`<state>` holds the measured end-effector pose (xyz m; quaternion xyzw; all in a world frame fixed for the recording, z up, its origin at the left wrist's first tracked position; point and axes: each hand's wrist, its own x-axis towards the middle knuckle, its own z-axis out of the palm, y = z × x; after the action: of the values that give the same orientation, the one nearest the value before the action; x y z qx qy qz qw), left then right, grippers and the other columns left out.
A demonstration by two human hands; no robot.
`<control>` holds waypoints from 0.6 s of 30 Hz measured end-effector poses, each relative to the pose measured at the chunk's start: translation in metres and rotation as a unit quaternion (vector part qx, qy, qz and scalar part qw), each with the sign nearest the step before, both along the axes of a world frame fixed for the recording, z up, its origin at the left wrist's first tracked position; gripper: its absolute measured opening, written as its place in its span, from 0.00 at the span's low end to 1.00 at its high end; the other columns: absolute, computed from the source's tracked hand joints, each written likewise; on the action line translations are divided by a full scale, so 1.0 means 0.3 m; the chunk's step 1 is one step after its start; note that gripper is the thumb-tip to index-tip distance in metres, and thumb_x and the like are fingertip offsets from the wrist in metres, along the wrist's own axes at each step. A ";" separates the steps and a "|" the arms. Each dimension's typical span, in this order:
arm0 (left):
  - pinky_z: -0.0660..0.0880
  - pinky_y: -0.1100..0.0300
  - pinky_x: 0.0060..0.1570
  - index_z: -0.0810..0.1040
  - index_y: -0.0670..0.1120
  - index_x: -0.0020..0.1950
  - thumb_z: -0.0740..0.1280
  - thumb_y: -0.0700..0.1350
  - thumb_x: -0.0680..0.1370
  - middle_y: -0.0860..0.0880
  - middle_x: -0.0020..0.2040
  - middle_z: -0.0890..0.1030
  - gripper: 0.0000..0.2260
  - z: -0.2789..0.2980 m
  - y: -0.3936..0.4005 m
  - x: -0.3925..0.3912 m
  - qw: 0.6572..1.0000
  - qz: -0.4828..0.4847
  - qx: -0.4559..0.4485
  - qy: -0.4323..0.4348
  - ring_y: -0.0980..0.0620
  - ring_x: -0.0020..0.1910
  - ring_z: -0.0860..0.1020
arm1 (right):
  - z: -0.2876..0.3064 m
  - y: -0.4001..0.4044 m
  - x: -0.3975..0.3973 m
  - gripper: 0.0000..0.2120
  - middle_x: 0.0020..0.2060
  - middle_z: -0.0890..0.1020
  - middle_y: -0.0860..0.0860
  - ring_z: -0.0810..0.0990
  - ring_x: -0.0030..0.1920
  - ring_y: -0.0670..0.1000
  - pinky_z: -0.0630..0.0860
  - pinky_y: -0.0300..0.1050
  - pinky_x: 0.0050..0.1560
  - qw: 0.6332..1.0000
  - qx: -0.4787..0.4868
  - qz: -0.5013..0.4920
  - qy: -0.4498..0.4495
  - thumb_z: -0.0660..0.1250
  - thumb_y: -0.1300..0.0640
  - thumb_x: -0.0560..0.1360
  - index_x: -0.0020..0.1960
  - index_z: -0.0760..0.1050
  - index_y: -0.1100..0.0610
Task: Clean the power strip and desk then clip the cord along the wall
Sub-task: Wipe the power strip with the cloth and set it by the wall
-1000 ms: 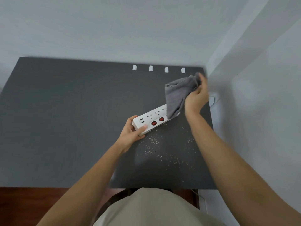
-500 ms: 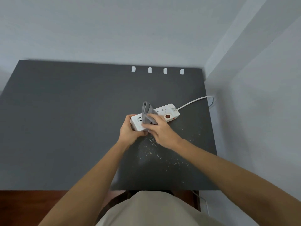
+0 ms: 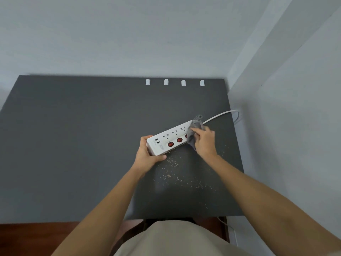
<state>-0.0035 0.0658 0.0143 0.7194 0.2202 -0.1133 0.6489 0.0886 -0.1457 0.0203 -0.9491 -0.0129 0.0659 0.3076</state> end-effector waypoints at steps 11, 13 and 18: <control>0.79 0.59 0.54 0.65 0.54 0.66 0.73 0.40 0.73 0.51 0.54 0.82 0.27 0.054 0.000 0.009 0.995 -0.030 0.066 -0.064 0.54 0.52 0.81 | 0.065 -0.109 0.047 0.17 0.60 0.75 0.62 0.72 0.57 0.61 0.66 0.43 0.60 0.996 0.007 -0.066 -0.053 0.59 0.64 0.79 0.65 0.74 0.54; 0.75 0.68 0.50 0.69 0.54 0.68 0.72 0.38 0.72 0.56 0.46 0.81 0.27 0.084 -0.014 0.030 0.978 -0.057 0.150 -0.134 0.60 0.46 0.79 | 0.109 -0.031 0.002 0.21 0.61 0.74 0.57 0.71 0.58 0.54 0.63 0.35 0.61 0.985 0.052 0.029 -0.160 0.58 0.62 0.78 0.69 0.69 0.51; 0.72 0.69 0.52 0.79 0.50 0.58 0.71 0.34 0.72 0.56 0.48 0.83 0.19 0.116 -0.029 0.042 0.958 -0.079 0.205 -0.186 0.59 0.48 0.79 | 0.052 -0.059 -0.037 0.22 0.66 0.72 0.61 0.69 0.60 0.60 0.69 0.52 0.68 0.977 -0.036 0.158 -0.136 0.60 0.66 0.77 0.70 0.68 0.57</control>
<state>0.0090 0.0572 0.0490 0.8604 0.0562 0.0193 0.5061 0.0776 -0.1635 0.0358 -0.9458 -0.2015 -0.0156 0.2542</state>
